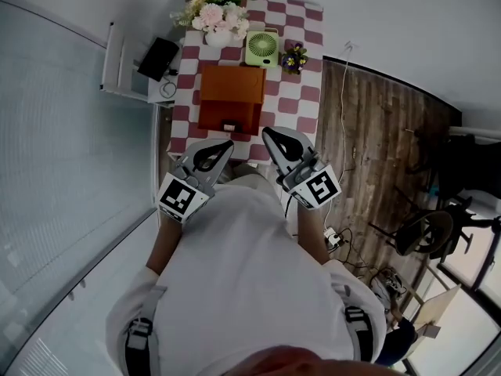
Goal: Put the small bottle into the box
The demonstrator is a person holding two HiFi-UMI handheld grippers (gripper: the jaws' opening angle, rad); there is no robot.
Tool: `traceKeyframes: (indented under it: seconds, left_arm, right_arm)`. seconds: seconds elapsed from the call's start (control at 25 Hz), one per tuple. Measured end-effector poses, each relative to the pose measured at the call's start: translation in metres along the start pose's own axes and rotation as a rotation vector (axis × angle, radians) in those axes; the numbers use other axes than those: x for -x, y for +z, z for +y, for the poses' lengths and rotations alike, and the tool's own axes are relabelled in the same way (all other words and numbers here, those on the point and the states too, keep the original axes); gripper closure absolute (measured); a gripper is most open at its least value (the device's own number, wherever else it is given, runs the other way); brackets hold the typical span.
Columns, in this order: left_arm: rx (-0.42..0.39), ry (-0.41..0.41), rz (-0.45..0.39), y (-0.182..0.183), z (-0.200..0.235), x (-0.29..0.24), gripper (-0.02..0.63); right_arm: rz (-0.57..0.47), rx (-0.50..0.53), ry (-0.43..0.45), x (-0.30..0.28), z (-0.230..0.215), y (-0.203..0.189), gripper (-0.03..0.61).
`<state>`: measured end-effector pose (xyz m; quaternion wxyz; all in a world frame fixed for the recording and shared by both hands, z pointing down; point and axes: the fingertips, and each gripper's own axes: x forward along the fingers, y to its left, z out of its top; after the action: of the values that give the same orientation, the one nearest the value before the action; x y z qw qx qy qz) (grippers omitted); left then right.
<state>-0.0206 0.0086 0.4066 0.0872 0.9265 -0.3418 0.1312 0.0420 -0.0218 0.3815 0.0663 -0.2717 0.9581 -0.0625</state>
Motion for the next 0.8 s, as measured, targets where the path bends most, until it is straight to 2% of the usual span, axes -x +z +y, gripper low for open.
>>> traceKeyframes:
  seconds: [0.12,0.24,0.36,0.52,0.8]
  left_arm:
    - [0.005,0.018,-0.018,0.005,0.009,0.002,0.612]
    - [0.005,0.03,-0.018,0.004,0.021,0.006,0.612]
    - [0.006,0.057,-0.066,0.016,0.035,0.009,0.612]
    - [0.013,0.105,-0.077,0.013,0.068,0.021,0.612]
    - [0.06,0.145,-0.174,0.035,0.109,0.039,0.612]
  right_arm:
    - [-0.076,0.024,-0.014,0.001,-0.002,0.016,0.578]
    - [-0.052,0.071,-0.019,-0.011,-0.006,0.018,0.578]
    - [-0.048,0.078,0.002,-0.028,-0.009,0.019,0.578]
    - [-0.049,0.08,0.034,-0.064,-0.012,0.019,0.578]
    - [-0.024,0.09,0.078,-0.108,-0.005,0.033,0.578]
